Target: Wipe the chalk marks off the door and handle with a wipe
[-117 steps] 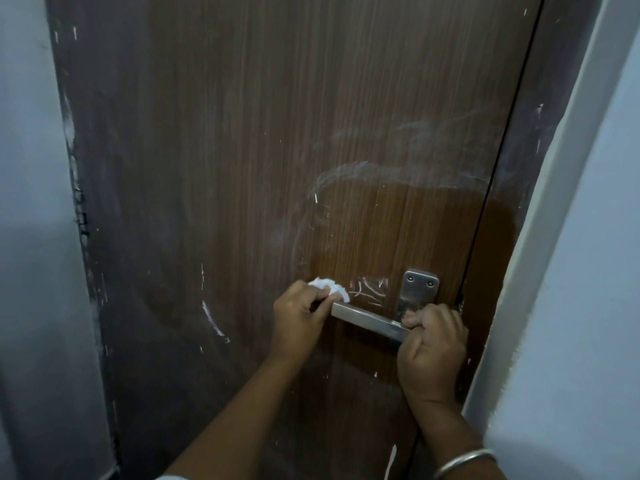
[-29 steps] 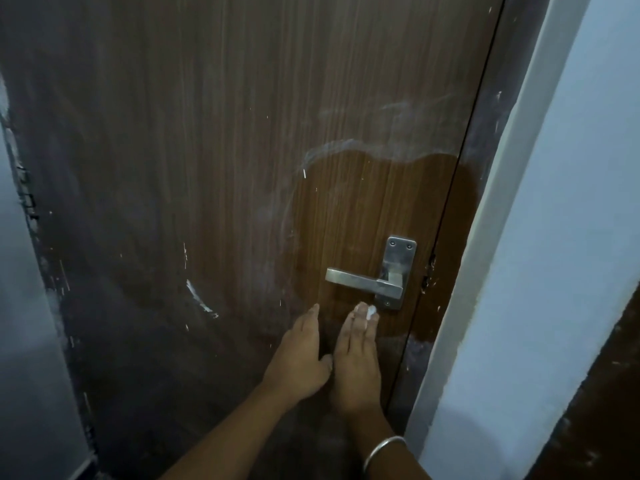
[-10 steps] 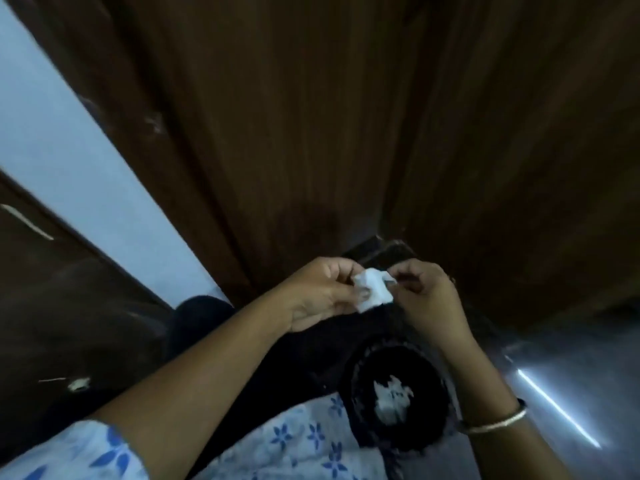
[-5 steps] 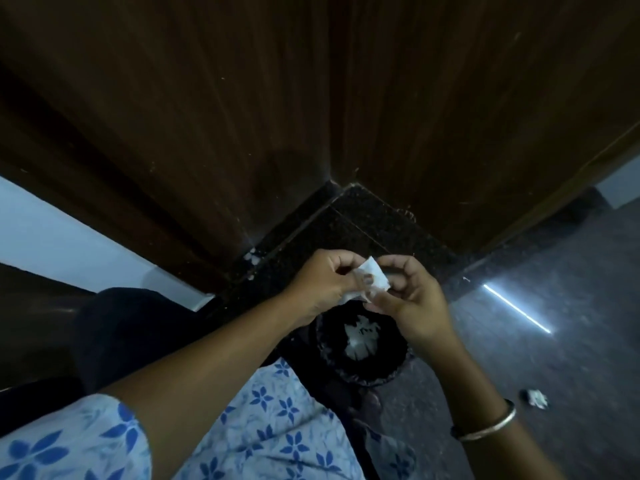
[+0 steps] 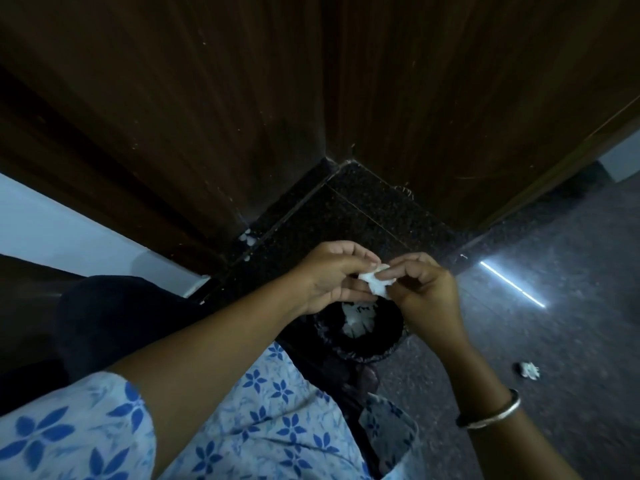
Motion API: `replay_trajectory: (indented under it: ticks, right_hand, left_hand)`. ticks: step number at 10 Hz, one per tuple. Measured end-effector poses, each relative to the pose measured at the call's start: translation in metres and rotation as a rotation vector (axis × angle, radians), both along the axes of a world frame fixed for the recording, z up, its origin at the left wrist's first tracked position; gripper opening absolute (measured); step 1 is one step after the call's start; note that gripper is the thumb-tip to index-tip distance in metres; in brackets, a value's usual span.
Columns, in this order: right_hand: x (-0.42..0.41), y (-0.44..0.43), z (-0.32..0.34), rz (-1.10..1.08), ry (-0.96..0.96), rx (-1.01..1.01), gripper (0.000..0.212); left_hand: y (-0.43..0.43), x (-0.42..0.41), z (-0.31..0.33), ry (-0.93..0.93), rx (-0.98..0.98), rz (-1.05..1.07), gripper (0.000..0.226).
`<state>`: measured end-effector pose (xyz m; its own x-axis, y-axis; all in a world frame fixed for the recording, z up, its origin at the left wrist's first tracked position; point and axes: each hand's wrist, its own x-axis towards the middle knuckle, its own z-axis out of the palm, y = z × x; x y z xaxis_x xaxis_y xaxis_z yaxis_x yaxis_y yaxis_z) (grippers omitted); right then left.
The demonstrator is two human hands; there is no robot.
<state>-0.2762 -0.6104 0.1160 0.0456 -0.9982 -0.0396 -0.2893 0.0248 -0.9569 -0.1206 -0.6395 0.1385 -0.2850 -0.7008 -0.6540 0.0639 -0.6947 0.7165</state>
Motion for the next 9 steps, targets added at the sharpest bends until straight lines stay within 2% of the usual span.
replay_trajectory:
  ticks: [1, 2, 3, 4, 5, 6, 7, 9]
  right_hand:
    - [-0.01, 0.002, 0.001, 0.025, -0.38, 0.23, 0.033]
    - [-0.016, 0.006, -0.001, 0.039, -0.445, 0.319, 0.03]
    - [-0.015, 0.012, -0.005, -0.034, -0.259, 0.232, 0.031]
    - [-0.015, 0.013, -0.015, -0.054, 0.216, 0.021, 0.028]
    - [-0.014, 0.011, -0.026, 0.187, 0.557, 0.113, 0.045]
    - [-0.014, 0.01, -0.033, 0.239, 0.661, 0.219, 0.052]
    - [-0.014, 0.008, -0.035, 0.249, 0.673, 0.258, 0.044]
    - [-0.02, 0.001, -0.034, 0.213, 0.663, 0.339, 0.043]
  left_hand:
    - [0.003, -0.005, -0.006, -0.072, -0.073, 0.029, 0.02]
    - [0.008, -0.008, -0.013, -0.098, -0.166, 0.044, 0.019]
    - [0.013, -0.013, -0.022, -0.199, -0.283, 0.057, 0.021]
    - [0.015, -0.013, -0.033, -0.378, -0.34, -0.04, 0.016]
    - [0.014, -0.004, -0.045, -0.616, -0.239, -0.313, 0.052]
    - [0.015, 0.006, -0.049, -0.601, -0.192, -0.329, 0.054]
    - [0.015, 0.01, -0.05, -0.581, -0.16, -0.355, 0.052]
    - [0.015, 0.014, -0.05, -0.541, -0.162, -0.322, 0.051]
